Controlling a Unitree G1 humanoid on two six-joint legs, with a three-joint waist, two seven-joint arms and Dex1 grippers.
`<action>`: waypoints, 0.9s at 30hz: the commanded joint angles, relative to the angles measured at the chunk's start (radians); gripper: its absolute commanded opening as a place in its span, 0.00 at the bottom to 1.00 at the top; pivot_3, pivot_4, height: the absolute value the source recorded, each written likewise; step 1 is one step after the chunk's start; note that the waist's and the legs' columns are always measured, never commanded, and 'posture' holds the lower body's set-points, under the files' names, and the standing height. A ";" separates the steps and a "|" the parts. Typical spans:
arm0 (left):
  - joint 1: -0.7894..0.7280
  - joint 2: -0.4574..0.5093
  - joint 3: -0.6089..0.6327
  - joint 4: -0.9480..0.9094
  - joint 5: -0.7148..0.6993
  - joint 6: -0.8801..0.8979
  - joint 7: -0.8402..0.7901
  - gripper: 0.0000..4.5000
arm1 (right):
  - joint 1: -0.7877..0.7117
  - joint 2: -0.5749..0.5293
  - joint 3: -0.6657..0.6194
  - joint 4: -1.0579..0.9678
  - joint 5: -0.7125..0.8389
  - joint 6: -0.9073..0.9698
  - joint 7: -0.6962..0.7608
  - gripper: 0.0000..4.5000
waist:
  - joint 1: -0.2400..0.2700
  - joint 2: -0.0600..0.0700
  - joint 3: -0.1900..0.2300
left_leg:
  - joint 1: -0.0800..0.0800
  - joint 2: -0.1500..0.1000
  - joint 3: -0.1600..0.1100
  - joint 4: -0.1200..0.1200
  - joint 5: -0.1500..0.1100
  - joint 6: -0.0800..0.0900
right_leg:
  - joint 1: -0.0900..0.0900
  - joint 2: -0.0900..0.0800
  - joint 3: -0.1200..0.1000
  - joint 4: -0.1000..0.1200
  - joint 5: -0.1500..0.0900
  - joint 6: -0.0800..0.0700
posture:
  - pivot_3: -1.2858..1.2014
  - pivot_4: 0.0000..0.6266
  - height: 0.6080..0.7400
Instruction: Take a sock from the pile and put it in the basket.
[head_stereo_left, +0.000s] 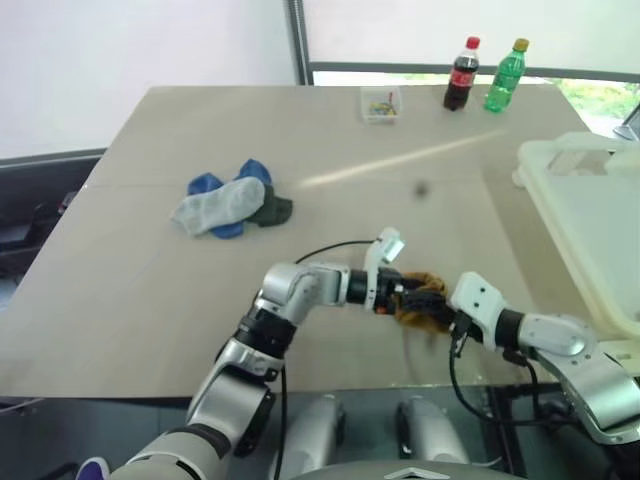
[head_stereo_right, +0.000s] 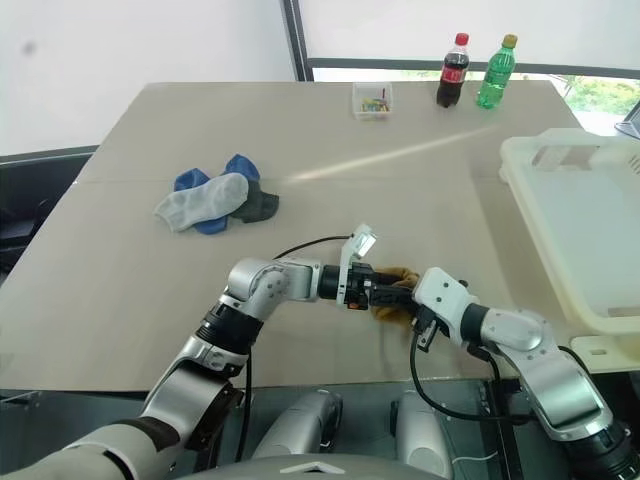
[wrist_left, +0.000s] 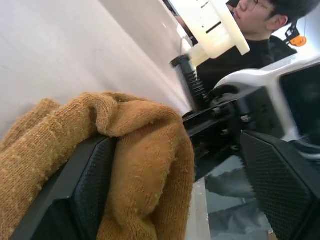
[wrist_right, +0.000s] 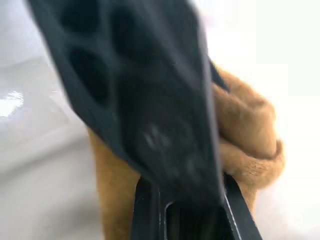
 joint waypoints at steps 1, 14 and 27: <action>0.029 0.004 -0.070 0.057 0.065 -0.007 -0.022 0.93 | 0.037 -0.012 -0.097 -0.098 0.041 -0.029 -0.001 0.01 | 0.000 0.000 0.000 | 0.000 0.000 0.000 0.000 0.000 0.000 | 0.000 0.000 0.000 0.000 0.000 0.000 | 0.52 0.24 1.00; 0.111 0.144 0.055 -0.206 0.012 -0.136 -0.156 0.93 | 0.053 0.070 -0.337 -0.225 0.384 0.315 -0.163 0.81 | -0.010 0.003 0.001 | -0.001 0.003 0.000 0.000 0.000 0.000 | -0.001 -0.001 0.001 0.000 0.000 -0.001 | 0.52 0.24 1.00; 0.323 0.388 0.147 -0.523 0.137 -0.450 -0.155 0.93 | -0.158 0.113 -0.134 -0.083 0.364 0.670 -0.364 0.98 | -0.003 0.004 0.002 | -0.006 0.001 0.001 -0.002 0.001 -0.001 | -0.007 -0.003 0.002 -0.001 0.000 -0.002 | 0.52 0.24 1.00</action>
